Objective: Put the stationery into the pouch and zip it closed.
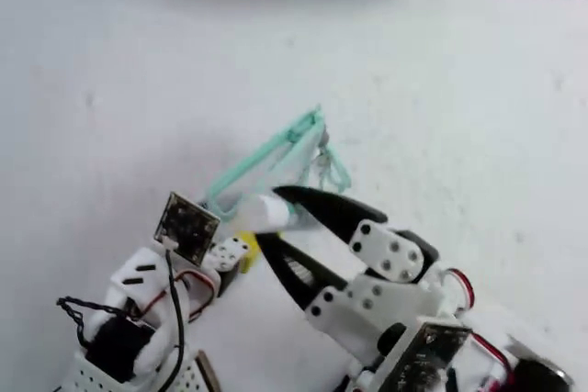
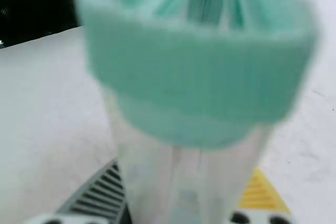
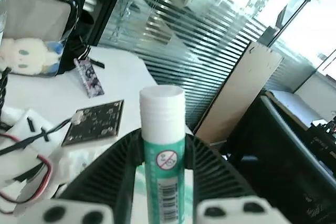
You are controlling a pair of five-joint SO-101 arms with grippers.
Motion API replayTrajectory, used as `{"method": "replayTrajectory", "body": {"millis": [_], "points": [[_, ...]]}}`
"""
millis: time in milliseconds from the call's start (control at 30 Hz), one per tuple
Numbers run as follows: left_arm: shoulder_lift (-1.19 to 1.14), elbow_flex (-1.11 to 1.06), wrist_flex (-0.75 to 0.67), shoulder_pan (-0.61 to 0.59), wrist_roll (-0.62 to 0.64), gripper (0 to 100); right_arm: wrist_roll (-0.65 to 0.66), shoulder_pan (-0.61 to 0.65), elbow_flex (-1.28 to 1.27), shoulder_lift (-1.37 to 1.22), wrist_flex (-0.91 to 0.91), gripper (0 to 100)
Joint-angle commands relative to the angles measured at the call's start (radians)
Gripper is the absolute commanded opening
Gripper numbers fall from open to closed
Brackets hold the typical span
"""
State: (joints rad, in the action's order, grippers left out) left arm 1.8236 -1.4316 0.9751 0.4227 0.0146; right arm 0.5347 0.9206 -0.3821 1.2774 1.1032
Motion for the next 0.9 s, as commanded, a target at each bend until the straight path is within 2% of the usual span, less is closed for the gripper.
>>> {"method": "replayTrajectory", "body": {"millis": [0, 200, 300, 567, 867], "points": [[0.008, 0.026, 0.002, 0.001, 0.012, 20, -0.049, -0.001, -0.054, -0.079, -0.191, 1.6], [0.008, 0.025, 0.002, 0.001, 0.012, 20, -0.35, -0.111, -0.072, -0.237, -0.364, 1.6], [0.008, 0.025, 0.002, 0.001, 0.012, 20, -0.445, -0.18, -0.072, -0.297, -0.409, 1.6], [0.008, 0.025, 0.002, 0.001, 0.012, 20, -0.457, -0.2, -0.077, -0.245, -0.325, 1.6], [0.008, 0.021, 0.0, 0.001, 0.012, 20, -0.457, -0.162, -0.121, -0.231, -0.331, 1.6]]}}
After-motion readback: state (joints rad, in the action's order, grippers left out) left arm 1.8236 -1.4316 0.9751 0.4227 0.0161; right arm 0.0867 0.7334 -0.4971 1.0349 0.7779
